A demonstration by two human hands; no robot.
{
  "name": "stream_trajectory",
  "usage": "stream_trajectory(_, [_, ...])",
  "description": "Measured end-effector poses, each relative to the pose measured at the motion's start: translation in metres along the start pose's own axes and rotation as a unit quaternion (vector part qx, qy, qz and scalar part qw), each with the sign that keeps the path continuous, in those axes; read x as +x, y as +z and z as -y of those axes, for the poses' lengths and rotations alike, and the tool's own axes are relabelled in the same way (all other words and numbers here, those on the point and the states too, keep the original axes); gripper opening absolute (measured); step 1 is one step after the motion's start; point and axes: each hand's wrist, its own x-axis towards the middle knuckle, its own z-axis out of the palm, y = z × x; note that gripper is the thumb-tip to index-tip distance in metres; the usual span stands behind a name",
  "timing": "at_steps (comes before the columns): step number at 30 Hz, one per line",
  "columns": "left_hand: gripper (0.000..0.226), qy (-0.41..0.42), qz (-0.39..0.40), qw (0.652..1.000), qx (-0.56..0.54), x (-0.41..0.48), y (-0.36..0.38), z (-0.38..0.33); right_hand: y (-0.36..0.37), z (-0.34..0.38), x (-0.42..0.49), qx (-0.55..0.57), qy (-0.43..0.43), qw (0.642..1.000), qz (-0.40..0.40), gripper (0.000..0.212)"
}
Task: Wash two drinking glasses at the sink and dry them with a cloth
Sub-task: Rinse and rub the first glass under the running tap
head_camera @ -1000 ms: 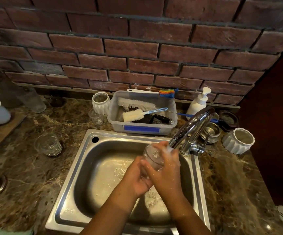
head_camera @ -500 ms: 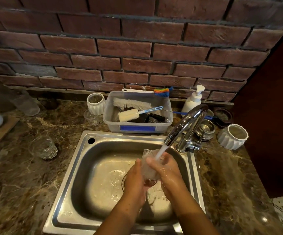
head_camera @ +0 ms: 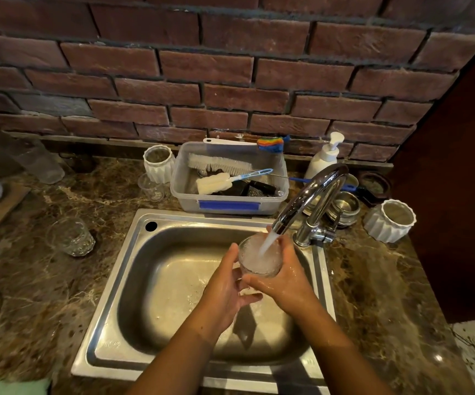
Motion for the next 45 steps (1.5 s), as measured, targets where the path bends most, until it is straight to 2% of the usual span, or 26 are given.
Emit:
stream_trajectory(7, [0.070, 0.028, 0.001, 0.998, 0.048, 0.001, -0.005, -0.007, 0.002, -0.006, -0.003, 0.019, -0.011, 1.000, 0.000, 0.101])
stream_trajectory(12, [0.063, 0.034, 0.004, 0.998, 0.059, 0.003, -0.007, -0.005, -0.001, -0.009, -0.002, 0.003, -0.012, 1.000, 0.018, 0.103])
stream_trajectory(16, [0.068, 0.034, -0.011, 0.997, 0.070, 0.003, -0.004, -0.005, -0.004, -0.012, 0.000, -0.009, -0.017, 1.000, 0.009, 0.103])
stream_trajectory(21, [0.041, 0.059, -0.019, 0.995, 0.082, 0.002, 0.000, -0.007, -0.010, -0.012, 0.003, -0.016, -0.027, 1.000, -0.003, 0.100])
stream_trajectory(28, [0.049, 0.065, -0.021, 0.993, 0.100, 0.003, -0.001, -0.005, -0.009, -0.008, -0.001, -0.023, -0.022, 0.999, -0.002, 0.097])
stream_trajectory(31, [0.039, 0.068, -0.023, 0.992, 0.107, 0.005, -0.002, -0.002, -0.004, -0.012, -0.002, -0.027, -0.023, 0.999, 0.023, 0.101])
stream_trajectory(33, [0.043, 0.070, -0.022, 0.990, 0.120, 0.007, -0.002, -0.001, -0.003, -0.015, -0.004, -0.009, -0.017, 1.000, 0.020, 0.105])
stream_trajectory(36, [0.062, 0.079, -0.017, 0.988, 0.129, 0.011, -0.006, 0.004, -0.002, -0.014, -0.007, 0.018, 0.015, 0.999, 0.025, 0.104])
stream_trajectory(41, [0.067, 0.075, 0.003, 0.987, 0.143, 0.019, -0.013, 0.012, 0.006, -0.028, -0.008, 0.091, 0.046, 0.994, 0.026, 0.095])
stream_trajectory(43, [0.061, 0.074, -0.007, 0.985, 0.158, 0.019, -0.015, 0.017, 0.012, -0.038, -0.009, 0.134, 0.070, 0.988, 0.020, 0.101])
stream_trajectory(45, [0.064, 0.064, -0.024, 0.984, 0.162, 0.020, -0.015, 0.021, 0.018, -0.043, -0.012, 0.180, 0.095, 0.979, 0.020, 0.113])
